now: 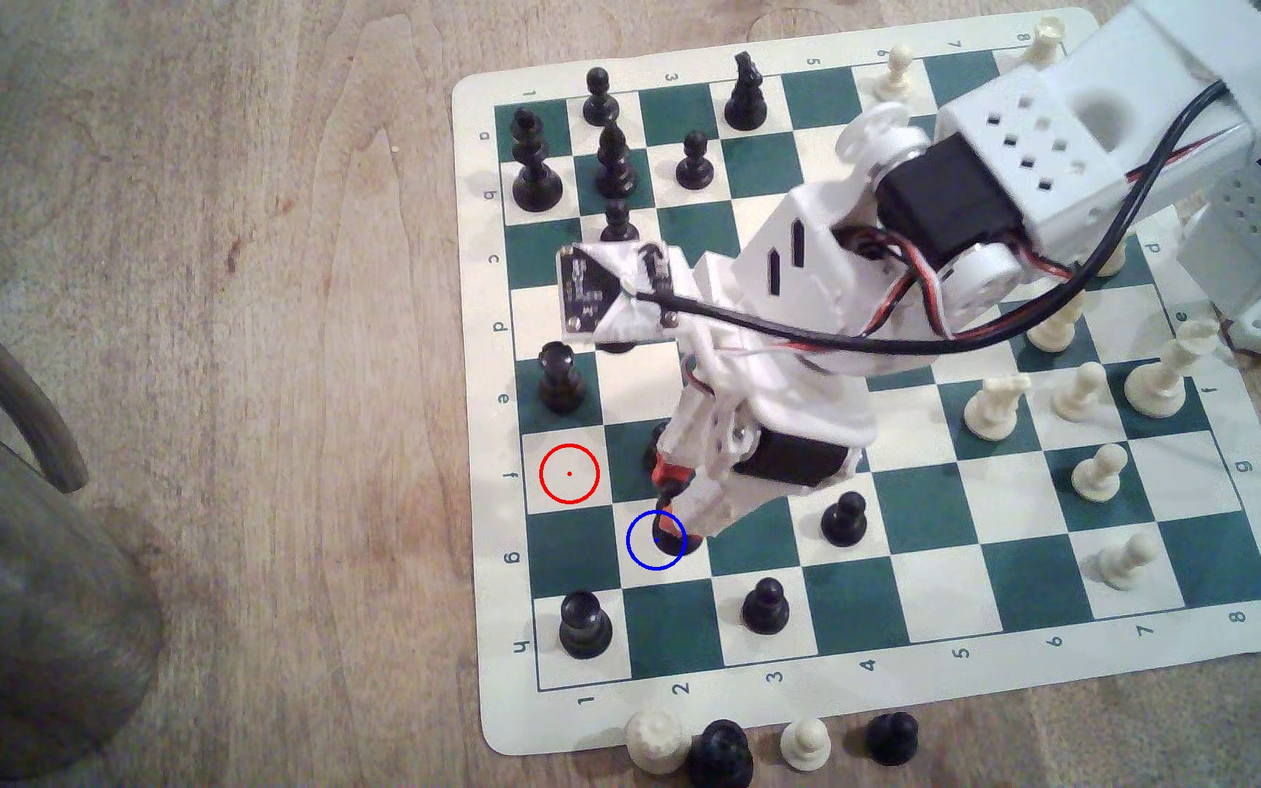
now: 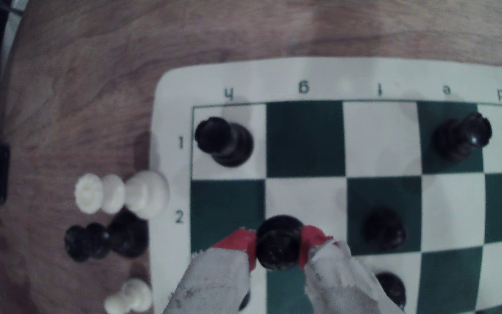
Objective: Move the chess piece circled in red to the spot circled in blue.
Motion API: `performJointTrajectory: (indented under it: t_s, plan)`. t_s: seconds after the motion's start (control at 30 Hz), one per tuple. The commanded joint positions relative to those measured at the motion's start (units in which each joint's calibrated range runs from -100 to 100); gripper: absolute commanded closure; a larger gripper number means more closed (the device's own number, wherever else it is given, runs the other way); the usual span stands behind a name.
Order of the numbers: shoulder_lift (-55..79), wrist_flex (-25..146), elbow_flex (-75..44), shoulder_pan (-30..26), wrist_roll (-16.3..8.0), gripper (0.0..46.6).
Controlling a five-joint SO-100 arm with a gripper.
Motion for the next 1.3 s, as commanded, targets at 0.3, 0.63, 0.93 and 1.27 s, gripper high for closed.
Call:
performJointTrajectory:
  t_s: [0.3, 0.63, 0.93, 1.27]
  plan:
    - [2.5, -4.7, -1.6, 1.1, 0.3, 46.2]
    - [4.7, -5.7, -1.6, 1.7, 0.3, 46.2]
    - [4.0, -5.7, -1.5, 2.2, -0.3, 27.8]
    - [-0.8, -2.5, -0.2, 2.5, -0.4, 28.4]
